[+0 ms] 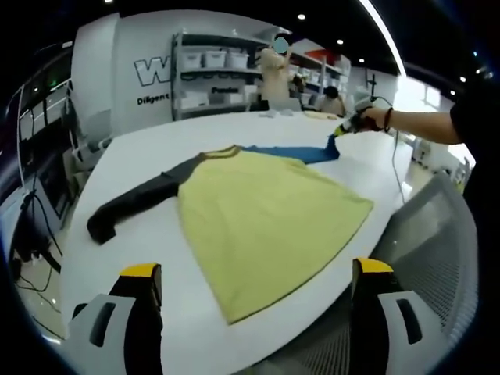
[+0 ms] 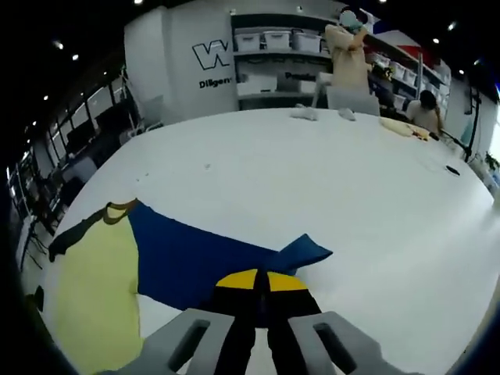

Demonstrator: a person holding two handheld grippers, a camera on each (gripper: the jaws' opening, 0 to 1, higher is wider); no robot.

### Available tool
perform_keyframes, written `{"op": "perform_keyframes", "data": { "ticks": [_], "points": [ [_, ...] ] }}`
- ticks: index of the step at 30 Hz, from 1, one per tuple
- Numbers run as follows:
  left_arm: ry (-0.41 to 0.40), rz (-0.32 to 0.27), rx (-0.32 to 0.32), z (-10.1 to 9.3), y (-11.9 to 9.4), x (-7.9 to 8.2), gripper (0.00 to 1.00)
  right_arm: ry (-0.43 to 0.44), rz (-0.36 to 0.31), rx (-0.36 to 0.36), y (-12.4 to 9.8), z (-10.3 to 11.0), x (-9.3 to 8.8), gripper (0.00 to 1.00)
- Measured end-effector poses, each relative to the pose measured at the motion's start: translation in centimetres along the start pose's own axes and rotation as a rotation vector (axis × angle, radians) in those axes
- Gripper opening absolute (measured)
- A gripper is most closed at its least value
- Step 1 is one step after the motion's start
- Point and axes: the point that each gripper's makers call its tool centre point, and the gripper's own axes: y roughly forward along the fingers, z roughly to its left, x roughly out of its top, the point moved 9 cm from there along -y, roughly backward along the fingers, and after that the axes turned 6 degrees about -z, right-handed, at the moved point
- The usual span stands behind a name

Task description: Fold the garment on the visible template until the final outline fits inside the template.

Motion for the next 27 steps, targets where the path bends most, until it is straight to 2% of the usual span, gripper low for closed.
{"op": "perform_keyframes", "data": {
  "ticks": [17, 20, 27],
  "points": [
    [0.010, -0.005, -0.005, -0.2, -0.3, -0.3, 0.99, -0.026, -0.039, 0.147, 1.1, 7.7, 1.5, 0.00],
    [-0.007, -0.022, -0.008, -0.3, -0.2, -0.2, 0.99, -0.036, -0.038, 0.171, 1.4, 9.1, 1.6, 0.00],
    [0.021, 0.009, -0.023, -0.7, 0.0, -0.5, 0.99, -0.036, -0.026, 0.211, 2.1, 11.5, 1.5, 0.00]
  ]
}}
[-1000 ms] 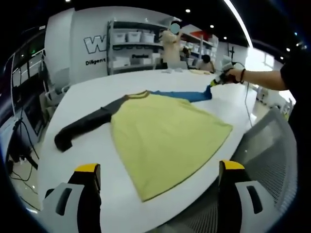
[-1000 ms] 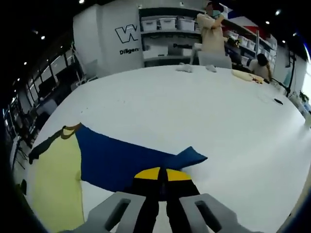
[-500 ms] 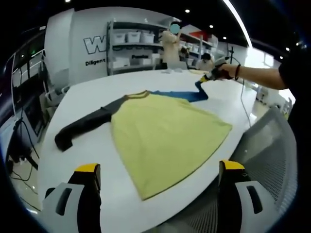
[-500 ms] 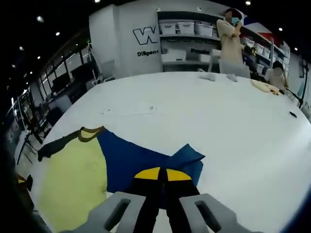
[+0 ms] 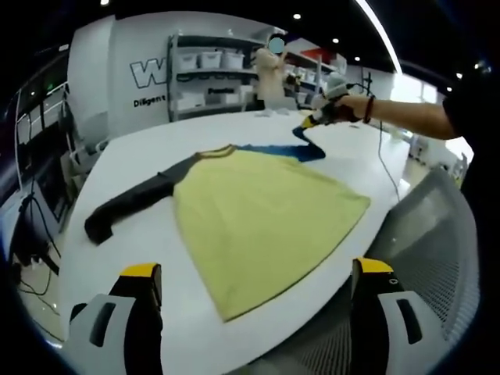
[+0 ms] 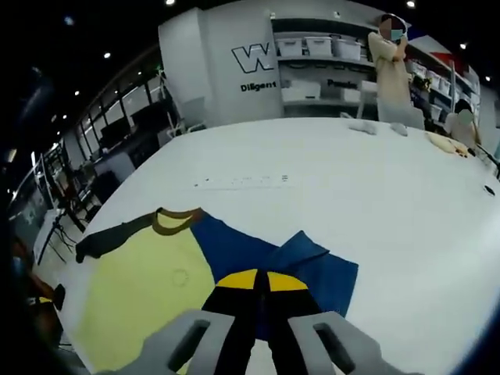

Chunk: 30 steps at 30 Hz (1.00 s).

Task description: Fold the garment on the visible template until the final outline fits inside the template.

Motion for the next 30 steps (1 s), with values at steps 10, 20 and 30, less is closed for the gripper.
{"op": "perform_keyframes", "data": {
  "ticks": [10, 20, 30],
  "points": [
    [-0.009, -0.007, 0.003, -0.2, 0.1, 0.1, 0.99, 0.022, -0.022, 0.082, 1.5, 3.8, 0.7, 0.00],
    [-0.017, -0.013, -0.005, -0.4, 0.4, 0.2, 0.99, 0.024, -0.026, 0.154, 2.7, 7.6, 1.1, 0.00],
    [-0.020, -0.013, -0.009, -0.5, 0.3, 0.2, 0.99, -0.012, -0.028, 0.204, 3.3, 11.1, 1.7, 0.00]
  ]
}}
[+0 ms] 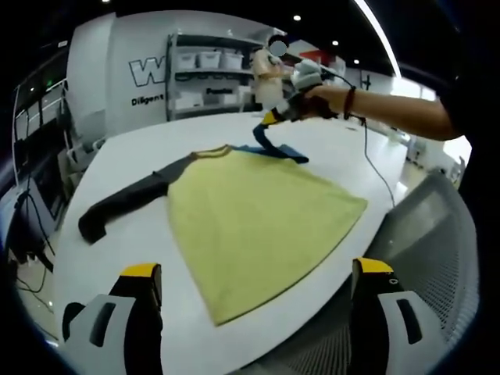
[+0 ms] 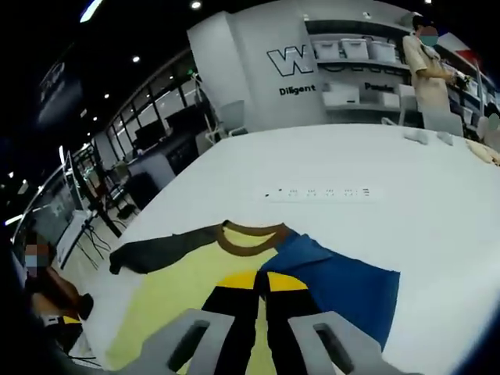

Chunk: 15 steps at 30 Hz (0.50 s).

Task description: Fold the garment on the visible template until the final outline fits inside the template.

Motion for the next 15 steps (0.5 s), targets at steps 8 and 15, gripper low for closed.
{"op": "perform_keyframes", "data": {
  "ticks": [8, 15],
  "points": [
    [0.000, -0.006, -0.008, -0.1, 0.0, 0.1, 0.99, -0.011, 0.006, 0.046, 1.2, 2.7, 0.3, 0.00],
    [-0.001, -0.005, -0.015, -0.1, 0.1, 0.0, 0.99, -0.006, 0.019, 0.067, 2.0, 5.0, -0.2, 0.00]
  ]
}}
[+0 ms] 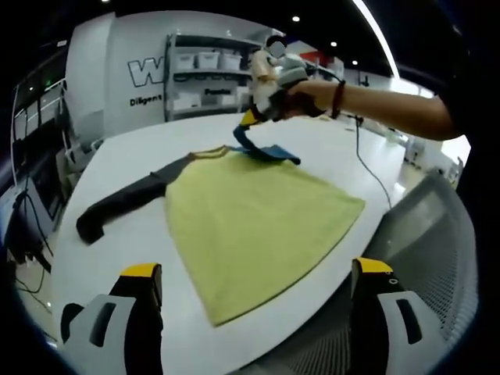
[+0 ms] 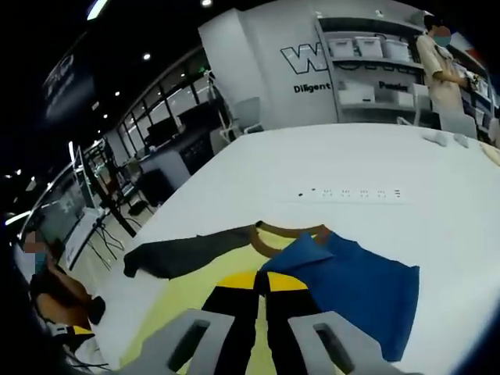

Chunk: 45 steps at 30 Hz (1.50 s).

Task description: Fold the garment on the visible template until the final outline fits inside the template.

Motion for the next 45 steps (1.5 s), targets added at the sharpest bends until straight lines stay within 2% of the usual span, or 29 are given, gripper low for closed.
{"op": "perform_keyframes", "data": {
  "ticks": [10, 26, 31, 45],
  "points": [
    [0.002, -0.003, -0.002, 0.1, 0.0, -0.1, 0.99, -0.087, 0.026, 0.045, 0.9, 3.2, -0.6, 0.00],
    [0.002, 0.006, 0.000, 0.0, 0.0, -0.3, 0.98, -0.176, 0.050, 0.117, 2.4, 7.4, -1.1, 0.00],
    [0.000, 0.007, 0.003, 0.1, 0.0, -0.3, 0.98, -0.265, 0.076, 0.141, 2.7, 8.7, -2.0, 0.00],
    [0.002, 0.011, 0.001, 0.1, 0.0, -0.4, 0.98, -0.412, 0.131, 0.177, 3.1, 11.3, -4.8, 0.00]
  ]
}}
